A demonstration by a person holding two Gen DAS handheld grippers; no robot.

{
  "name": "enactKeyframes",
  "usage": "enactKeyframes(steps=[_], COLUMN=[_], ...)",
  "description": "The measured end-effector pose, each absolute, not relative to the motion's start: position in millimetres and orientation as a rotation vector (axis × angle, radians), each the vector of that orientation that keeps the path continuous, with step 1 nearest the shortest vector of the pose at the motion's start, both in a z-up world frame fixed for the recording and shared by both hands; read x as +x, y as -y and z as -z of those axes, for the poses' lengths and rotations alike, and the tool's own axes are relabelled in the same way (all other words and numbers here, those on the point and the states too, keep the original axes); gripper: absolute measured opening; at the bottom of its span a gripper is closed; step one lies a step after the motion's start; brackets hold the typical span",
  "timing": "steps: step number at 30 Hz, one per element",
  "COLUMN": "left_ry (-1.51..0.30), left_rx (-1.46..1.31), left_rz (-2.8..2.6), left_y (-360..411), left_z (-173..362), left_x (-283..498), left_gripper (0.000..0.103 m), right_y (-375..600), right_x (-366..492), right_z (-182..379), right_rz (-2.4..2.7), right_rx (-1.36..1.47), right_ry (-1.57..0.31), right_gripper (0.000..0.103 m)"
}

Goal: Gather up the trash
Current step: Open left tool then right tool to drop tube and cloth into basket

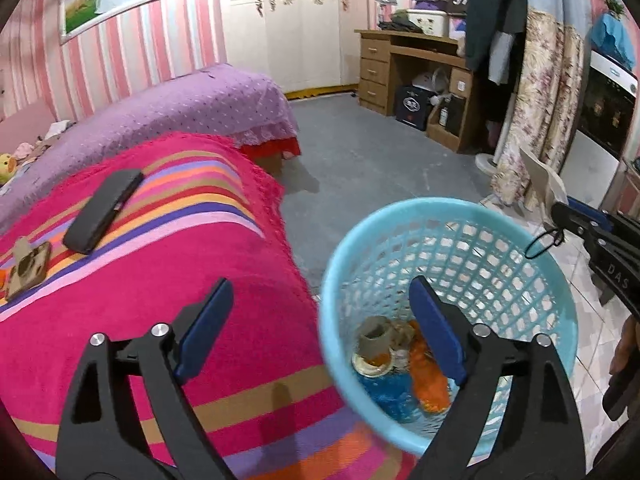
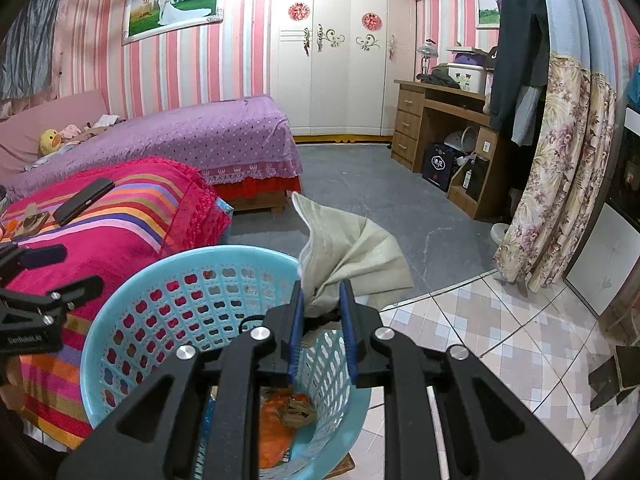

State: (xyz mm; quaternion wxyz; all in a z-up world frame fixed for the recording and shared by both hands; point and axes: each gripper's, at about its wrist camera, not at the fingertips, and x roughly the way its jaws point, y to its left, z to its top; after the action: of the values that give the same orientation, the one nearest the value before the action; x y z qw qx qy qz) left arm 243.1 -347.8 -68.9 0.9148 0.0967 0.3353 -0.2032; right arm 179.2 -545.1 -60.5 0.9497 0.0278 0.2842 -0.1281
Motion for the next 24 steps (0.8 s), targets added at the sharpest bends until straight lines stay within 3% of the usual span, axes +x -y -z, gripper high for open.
enactKeyframes(steps=[9, 10, 14, 16, 17, 19, 24], left_ry=[-0.645, -0.641, -0.633, -0.628, -0.626, -0.62, -0.607], left_rx=[0.148, 0.143, 0.126, 0.12, 0.118, 0.119, 0.104], left_rz=[0.323, 0.314, 0.288, 0.278, 0.275, 0.268, 0.244], left_y=[308, 304, 290, 283, 280, 274, 251], left_z=[53, 52, 48, 46, 45, 43, 37], left_x=[258, 258, 263, 264, 265, 266, 268], left_gripper=[0.092, 0.093, 0.093, 0.094, 0.094, 0.094, 0.095], right_y=[537, 536, 527, 523, 521, 517, 505], right_x=[187, 188, 192, 193, 194, 193, 200], right_z=[62, 62, 63, 61, 60, 58, 55], right_rz=[0.247, 0.245, 0.247, 0.259, 0.278, 0.294, 0.318], right_rx=[0.05, 0.049, 0.038, 0.029, 0.021, 0.017, 0.006], right_ry=[-0.599, -0.601, -0.603, -0.601, -0.594, -0.569, -0.567], right_gripper=[0.021, 0.027, 0.067, 0.07, 0.081, 0.092, 0.097])
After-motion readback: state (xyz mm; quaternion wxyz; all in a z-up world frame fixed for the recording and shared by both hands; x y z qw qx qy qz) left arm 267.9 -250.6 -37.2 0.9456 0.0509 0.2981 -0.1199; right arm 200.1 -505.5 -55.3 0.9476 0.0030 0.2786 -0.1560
